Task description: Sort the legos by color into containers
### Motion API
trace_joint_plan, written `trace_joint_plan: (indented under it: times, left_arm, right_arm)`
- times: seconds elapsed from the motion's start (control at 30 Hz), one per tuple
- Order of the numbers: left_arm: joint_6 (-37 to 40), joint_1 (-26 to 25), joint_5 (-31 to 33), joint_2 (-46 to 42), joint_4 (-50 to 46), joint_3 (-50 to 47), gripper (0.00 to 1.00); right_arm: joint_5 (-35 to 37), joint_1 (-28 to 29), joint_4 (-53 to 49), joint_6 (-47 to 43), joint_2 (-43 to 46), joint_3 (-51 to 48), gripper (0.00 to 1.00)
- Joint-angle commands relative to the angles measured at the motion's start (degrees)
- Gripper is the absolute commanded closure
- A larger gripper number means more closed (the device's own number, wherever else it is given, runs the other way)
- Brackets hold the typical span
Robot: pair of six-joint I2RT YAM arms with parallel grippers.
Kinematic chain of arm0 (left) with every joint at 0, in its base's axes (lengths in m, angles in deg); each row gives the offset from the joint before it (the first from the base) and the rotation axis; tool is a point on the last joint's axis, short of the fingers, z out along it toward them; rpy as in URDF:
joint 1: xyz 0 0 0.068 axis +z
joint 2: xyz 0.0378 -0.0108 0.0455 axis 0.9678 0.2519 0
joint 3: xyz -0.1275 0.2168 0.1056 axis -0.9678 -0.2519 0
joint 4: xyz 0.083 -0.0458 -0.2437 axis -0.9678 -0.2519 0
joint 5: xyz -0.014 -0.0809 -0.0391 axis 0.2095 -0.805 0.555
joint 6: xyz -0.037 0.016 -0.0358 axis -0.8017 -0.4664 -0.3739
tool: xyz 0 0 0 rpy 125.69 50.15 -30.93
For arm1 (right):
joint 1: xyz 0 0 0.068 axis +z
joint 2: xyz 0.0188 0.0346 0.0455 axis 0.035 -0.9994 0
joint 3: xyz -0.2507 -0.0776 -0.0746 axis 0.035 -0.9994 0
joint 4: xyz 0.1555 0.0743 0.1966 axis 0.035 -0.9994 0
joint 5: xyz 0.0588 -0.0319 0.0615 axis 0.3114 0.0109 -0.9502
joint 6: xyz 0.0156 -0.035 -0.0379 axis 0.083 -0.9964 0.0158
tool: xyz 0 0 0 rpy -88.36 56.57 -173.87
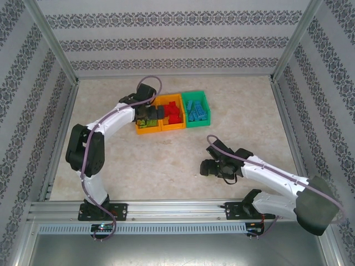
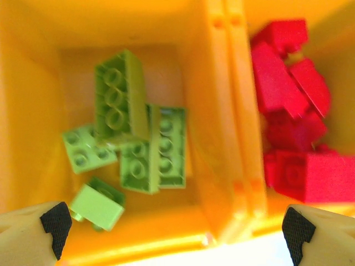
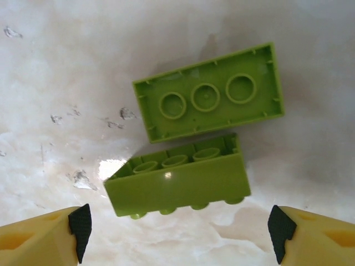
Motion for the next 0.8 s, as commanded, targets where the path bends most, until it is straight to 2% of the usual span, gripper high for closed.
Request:
trace_joint_plan:
  times: [0.0,0.1,0.27,0.77]
  left_arm:
    - [-0.72,-2.07,-2.82,-4.01,3.62,-3.89,0.0]
    - [-1.74,-2.38,-4.65,-7.05,5.11,-7.82,0.0]
    - [-3.03,-2.37,-4.82,-11.56,6.31,-13.04,0.01]
    - [-3.54,-2.31,-3.01,-15.61,5.22,-17.56,0.01]
  right_arm:
    - [3.78,1.04,-2.6,-4.89,-2.72,2.81,0.1]
    - [6.45,2.13,-4.24,-6.66,-4.93,4.79,0.09]
    - [6.66,2.67,-3.93,-8.61,-7.52,5.65,0.09]
    - [5.22,3.36,-2.11,-9.25,-11.63,6.03,0.18]
